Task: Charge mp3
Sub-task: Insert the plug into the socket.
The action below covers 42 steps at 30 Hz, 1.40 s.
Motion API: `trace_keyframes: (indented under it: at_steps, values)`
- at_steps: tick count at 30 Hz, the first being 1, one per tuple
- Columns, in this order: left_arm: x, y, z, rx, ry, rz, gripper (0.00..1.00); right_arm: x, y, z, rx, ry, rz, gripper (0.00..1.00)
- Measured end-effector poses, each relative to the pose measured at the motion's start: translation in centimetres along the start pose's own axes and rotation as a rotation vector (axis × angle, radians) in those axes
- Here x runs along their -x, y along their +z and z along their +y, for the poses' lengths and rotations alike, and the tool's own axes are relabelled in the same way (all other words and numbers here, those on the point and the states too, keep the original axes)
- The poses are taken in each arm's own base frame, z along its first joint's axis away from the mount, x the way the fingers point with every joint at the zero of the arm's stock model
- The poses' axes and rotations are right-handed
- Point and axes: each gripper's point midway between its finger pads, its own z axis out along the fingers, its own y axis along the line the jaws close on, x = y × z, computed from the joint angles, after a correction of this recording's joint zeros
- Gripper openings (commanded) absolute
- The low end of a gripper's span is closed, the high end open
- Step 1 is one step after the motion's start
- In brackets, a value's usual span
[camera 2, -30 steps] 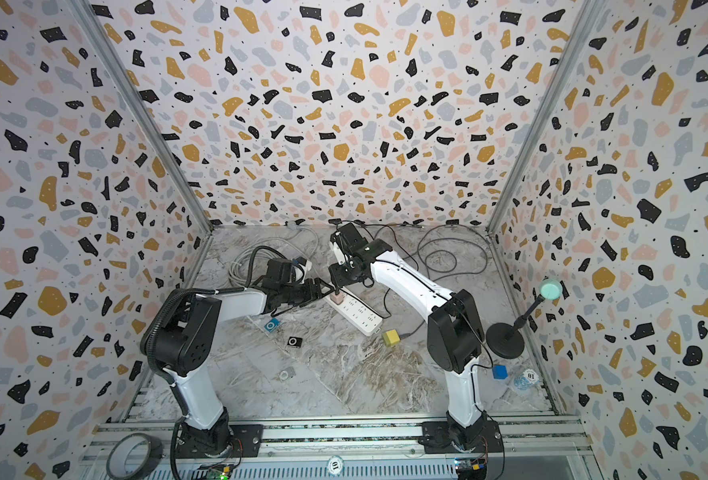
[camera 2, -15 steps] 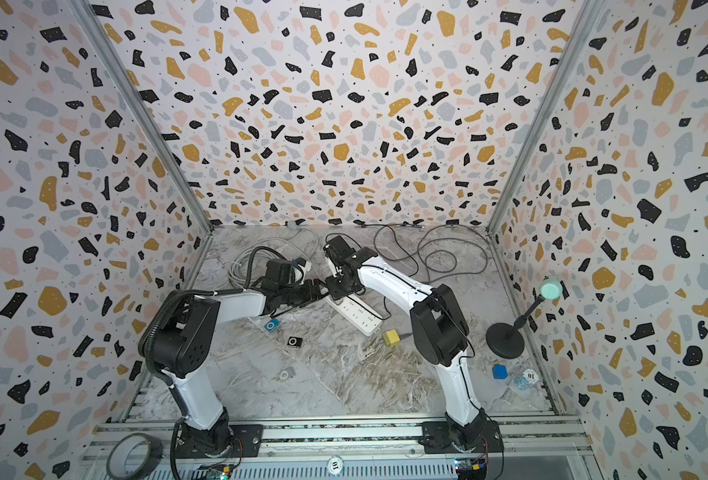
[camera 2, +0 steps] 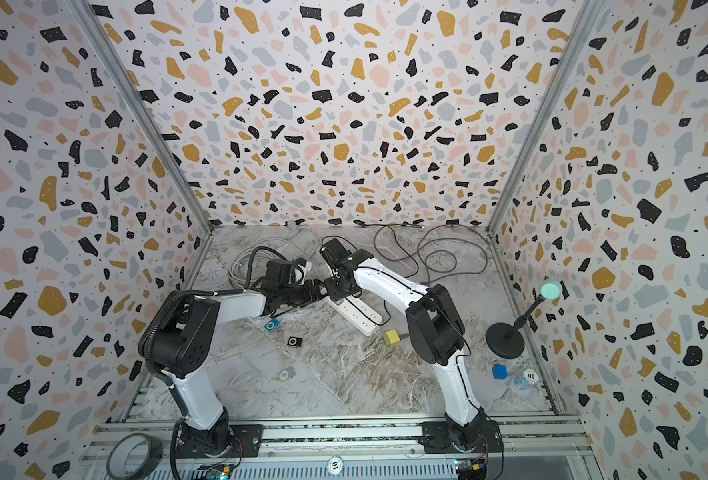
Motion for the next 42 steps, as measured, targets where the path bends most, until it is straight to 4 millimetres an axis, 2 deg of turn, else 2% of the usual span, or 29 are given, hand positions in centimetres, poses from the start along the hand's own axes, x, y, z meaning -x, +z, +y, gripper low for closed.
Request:
trace_keyframes:
  at_steps: [5, 10, 13, 25, 35, 38, 42]
  values:
    - [-0.1, 0.0, 0.0, -0.009, 0.008, -0.008, 0.63, -0.8, 0.5, 0.3, -0.011, -0.02, 0.021, 0.36]
    - [-0.2, -0.1, 0.0, -0.018, 0.016, -0.017, 0.61, -3.1, 1.7, 0.1, -0.027, -0.03, 0.08, 0.36]
    - [-0.2, -0.1, -0.1, -0.024, 0.022, -0.022, 0.59, -3.8, 2.0, -0.3, -0.036, -0.027, 0.1, 0.36]
    - [-0.1, 0.1, -0.4, -0.033, 0.048, -0.031, 0.52, -2.6, 2.0, 0.2, -0.006, -0.012, 0.054, 0.37]
    - [0.0, 0.3, -0.6, -0.043, 0.064, -0.04, 0.47, -0.9, 0.5, 0.1, 0.054, 0.052, -0.002, 0.37]
    - [0.0, 0.3, -0.5, -0.043, 0.066, -0.041, 0.53, -0.6, 0.2, 0.0, 0.057, 0.064, -0.016, 0.4]
    - [0.0, 0.3, -0.3, -0.029, 0.046, -0.036, 0.7, 0.2, -0.4, -0.1, 0.061, 0.079, -0.046, 0.47]
